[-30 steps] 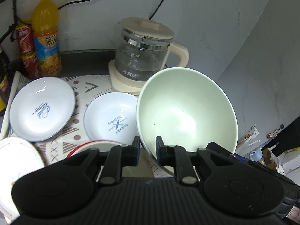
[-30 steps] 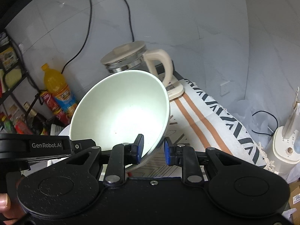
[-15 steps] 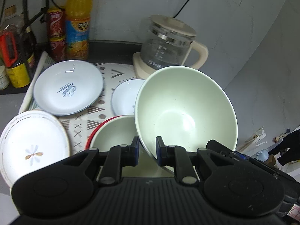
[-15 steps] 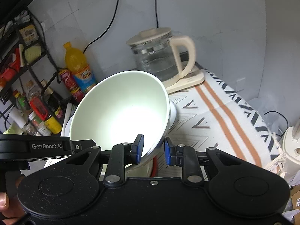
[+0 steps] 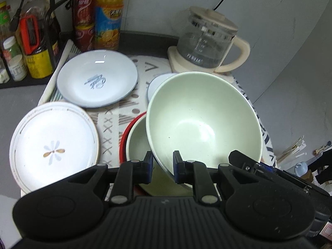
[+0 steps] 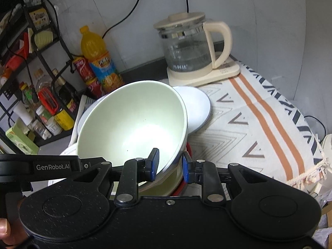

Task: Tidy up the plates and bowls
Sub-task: 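Lower the smaller bowl into the stacked bowls and open both grippers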

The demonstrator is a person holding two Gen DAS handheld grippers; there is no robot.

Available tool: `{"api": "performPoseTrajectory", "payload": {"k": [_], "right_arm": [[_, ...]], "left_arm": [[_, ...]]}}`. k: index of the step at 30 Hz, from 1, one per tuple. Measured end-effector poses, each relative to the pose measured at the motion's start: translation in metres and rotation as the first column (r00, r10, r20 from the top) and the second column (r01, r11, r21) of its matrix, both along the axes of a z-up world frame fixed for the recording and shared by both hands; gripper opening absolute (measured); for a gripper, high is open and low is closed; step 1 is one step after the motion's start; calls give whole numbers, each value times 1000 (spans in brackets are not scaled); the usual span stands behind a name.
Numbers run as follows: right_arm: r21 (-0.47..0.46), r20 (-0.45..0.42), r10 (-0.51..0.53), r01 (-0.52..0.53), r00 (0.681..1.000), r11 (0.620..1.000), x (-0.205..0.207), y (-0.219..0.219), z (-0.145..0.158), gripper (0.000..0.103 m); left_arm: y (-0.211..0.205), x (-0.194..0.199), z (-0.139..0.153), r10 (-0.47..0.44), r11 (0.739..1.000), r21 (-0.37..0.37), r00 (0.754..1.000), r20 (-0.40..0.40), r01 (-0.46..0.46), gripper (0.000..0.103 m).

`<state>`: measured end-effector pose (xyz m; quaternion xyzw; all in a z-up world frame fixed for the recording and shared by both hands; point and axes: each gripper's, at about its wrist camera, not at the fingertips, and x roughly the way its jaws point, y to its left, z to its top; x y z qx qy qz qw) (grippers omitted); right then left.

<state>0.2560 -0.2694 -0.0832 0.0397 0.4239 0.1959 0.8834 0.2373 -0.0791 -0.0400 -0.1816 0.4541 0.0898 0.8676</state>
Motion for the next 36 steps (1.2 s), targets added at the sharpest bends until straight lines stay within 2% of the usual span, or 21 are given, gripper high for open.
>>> {"api": "performPoseTrajectory", "payload": {"k": [15, 19, 30, 33, 36], "right_arm": [[-20, -32, 42, -43, 999, 999, -2, 6, -10, 30], [-20, -14, 62, -62, 998, 998, -3, 7, -6, 31], [-5, -25, 53, -54, 998, 999, -4, -2, -9, 31], [-9, -32, 51, -51, 998, 999, -6, -3, -11, 36], [-4, -21, 50, -50, 999, 999, -9, -4, -8, 45]], "left_arm": [[4, -2, -20, 22, 1000, 5, 997, -68, -22, 20], [6, -2, -19, 23, 1000, 8, 998, -60, -23, 29], [18, -11, -9, 74, 995, 65, 995, -60, -70, 37], [23, -13, -12, 86, 994, 70, 994, -70, -81, 38], [25, -15, -12, 94, 993, 76, 993, -70, -89, 44]]}}
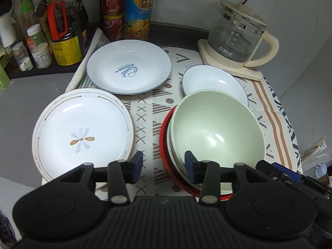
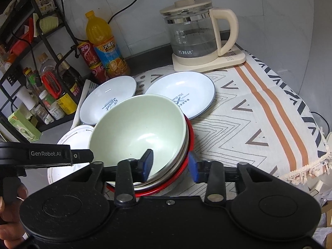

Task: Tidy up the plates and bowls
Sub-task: 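Lower the smaller bowl into the stacked bowls and open both grippers, then move both grippers toward the white plates with blue print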

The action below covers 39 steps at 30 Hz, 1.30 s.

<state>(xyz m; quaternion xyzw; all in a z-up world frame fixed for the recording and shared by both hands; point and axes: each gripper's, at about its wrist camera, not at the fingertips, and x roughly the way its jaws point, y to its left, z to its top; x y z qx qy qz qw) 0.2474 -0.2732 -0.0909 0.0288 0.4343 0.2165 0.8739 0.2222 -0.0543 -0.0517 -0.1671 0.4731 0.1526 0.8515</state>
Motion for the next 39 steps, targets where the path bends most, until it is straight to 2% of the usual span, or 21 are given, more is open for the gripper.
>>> {"api": "performPoseTrajectory", "payload": {"k": [2, 3, 5, 6, 7, 10, 14, 19, 21, 23, 28, 36, 39], "right_arm": [[13, 13, 2, -2, 1000, 1000, -1, 0, 4, 51], [19, 23, -1, 1, 1000, 1000, -3, 0, 7, 57], [33, 39, -1, 0, 999, 999, -4, 1, 11, 73], [41, 45, 1, -2, 999, 999, -5, 2, 14, 85], [49, 54, 5, -7, 999, 999, -7, 3, 16, 91], [82, 95, 35, -43, 995, 996, -11, 10, 23, 93], [101, 72, 37, -45, 997, 994, -9, 19, 22, 95], [88, 43, 38, -41, 998, 995, -6, 32, 21, 94], [76, 65, 58, -63, 996, 995, -8, 40, 24, 94], [57, 89, 80, -85, 993, 995, -9, 48, 27, 94], [37, 98, 128, -132, 987, 991, -10, 69, 29, 94], [16, 42, 201, -201, 979, 979, -9, 102, 29, 94], [31, 55, 224, -226, 973, 974, -9, 112, 31, 94]], "left_arm": [[0, -1, 2, 5, 1000, 13, 1000, -7, -5, 47], [1, -1, 3, 6, 1000, 16, 1000, -9, -6, 49], [2, -4, 6, 10, 1000, 15, 1000, -6, -10, 59], [2, -5, 8, 12, 1000, 12, 1000, -5, -11, 61], [3, -7, 9, 12, 1000, 8, 1000, -1, -12, 64], [6, -14, 15, 15, 1000, 3, 1000, 6, -15, 71], [15, -25, 23, 56, 998, 16, 998, 9, -56, 79], [34, -39, 32, 118, 992, 47, 993, 19, -119, 90], [44, -46, 35, 145, 989, 34, 989, 25, -146, 94], [51, -53, 37, 168, 985, 36, 985, 34, -169, 103], [69, -69, 39, 219, 975, 35, 975, 41, -221, 103], [94, -81, 36, 262, 964, 36, 963, 57, -264, 103], [107, -83, 34, 257, 966, 5, 964, 69, -258, 103]]}}
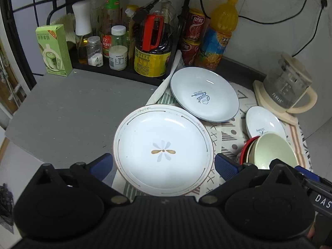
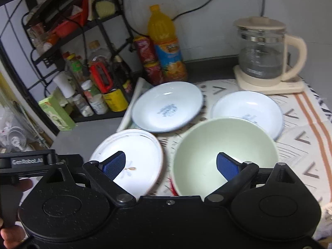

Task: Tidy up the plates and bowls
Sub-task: 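Move both grippers toward the white plates with blue print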

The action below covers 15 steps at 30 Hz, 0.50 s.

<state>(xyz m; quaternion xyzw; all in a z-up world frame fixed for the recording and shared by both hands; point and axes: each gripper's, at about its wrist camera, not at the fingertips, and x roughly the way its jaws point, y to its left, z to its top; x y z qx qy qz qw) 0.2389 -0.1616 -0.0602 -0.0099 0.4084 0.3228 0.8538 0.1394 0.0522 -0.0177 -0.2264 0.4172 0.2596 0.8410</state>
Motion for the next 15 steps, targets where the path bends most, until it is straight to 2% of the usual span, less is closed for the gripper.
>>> {"api": "performPoseTrajectory", "payload": {"k": [4, 7, 10, 15], "right_arm": [[-12, -18, -15, 15, 1000, 1000, 5, 11, 0, 94], [-38, 5, -5, 5, 1000, 999, 8, 22, -1, 94], [-33, -19, -26, 25, 999, 999, 14, 30, -2, 94], [-54, -12, -44, 43, 999, 998, 23, 46, -3, 94]], "left_arm": [[13, 6, -5, -17, 1000, 6, 999, -38, 17, 103], [23, 8, -5, -29, 1000, 2, 999, -18, 29, 103], [34, 14, -8, -22, 1000, -9, 999, -31, 22, 103], [53, 25, -13, -42, 999, -30, 998, -44, 40, 103]]}}
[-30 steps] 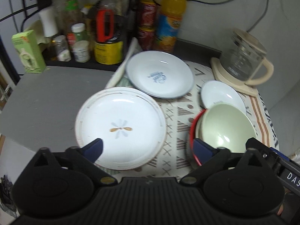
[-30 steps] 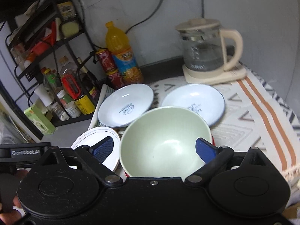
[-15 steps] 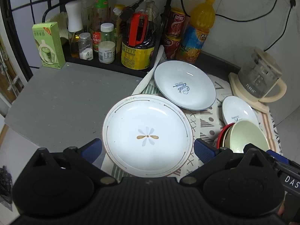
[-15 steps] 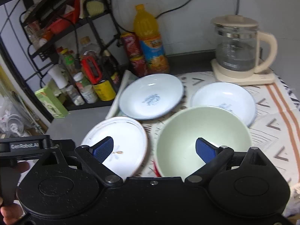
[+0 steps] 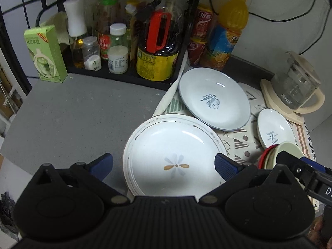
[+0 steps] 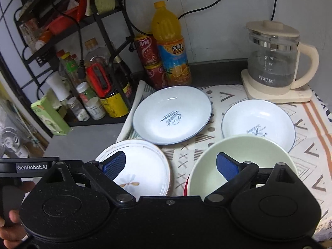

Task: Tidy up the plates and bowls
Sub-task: 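Move both grippers toward the white plates with blue print, then close both grippers on the rim of the white 'Sweet' plate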

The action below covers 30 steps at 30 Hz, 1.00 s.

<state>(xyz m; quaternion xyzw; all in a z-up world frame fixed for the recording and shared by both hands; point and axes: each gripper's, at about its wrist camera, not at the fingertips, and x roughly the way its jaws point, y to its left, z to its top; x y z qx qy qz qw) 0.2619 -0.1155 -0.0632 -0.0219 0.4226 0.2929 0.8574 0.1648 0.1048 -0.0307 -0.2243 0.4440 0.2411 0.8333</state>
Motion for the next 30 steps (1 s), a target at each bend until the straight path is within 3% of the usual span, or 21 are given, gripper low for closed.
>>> {"api": "performPoseTrajectory", "payload": {"k": [11, 19, 30], "right_arm": [[-14, -16, -75, 75, 997, 997, 24, 25, -3, 93], [-11, -27, -140, 139, 990, 990, 45, 43, -8, 86], [-43, -68, -245, 243, 967, 969, 86, 68, -36, 75]], "left_arm": [[39, 34, -3, -55, 998, -35, 998, 34, 56, 102], [58, 66, -9, -143, 987, -59, 987, 72, 147, 100], [76, 116, -38, -242, 966, -76, 969, 58, 246, 79]]}}
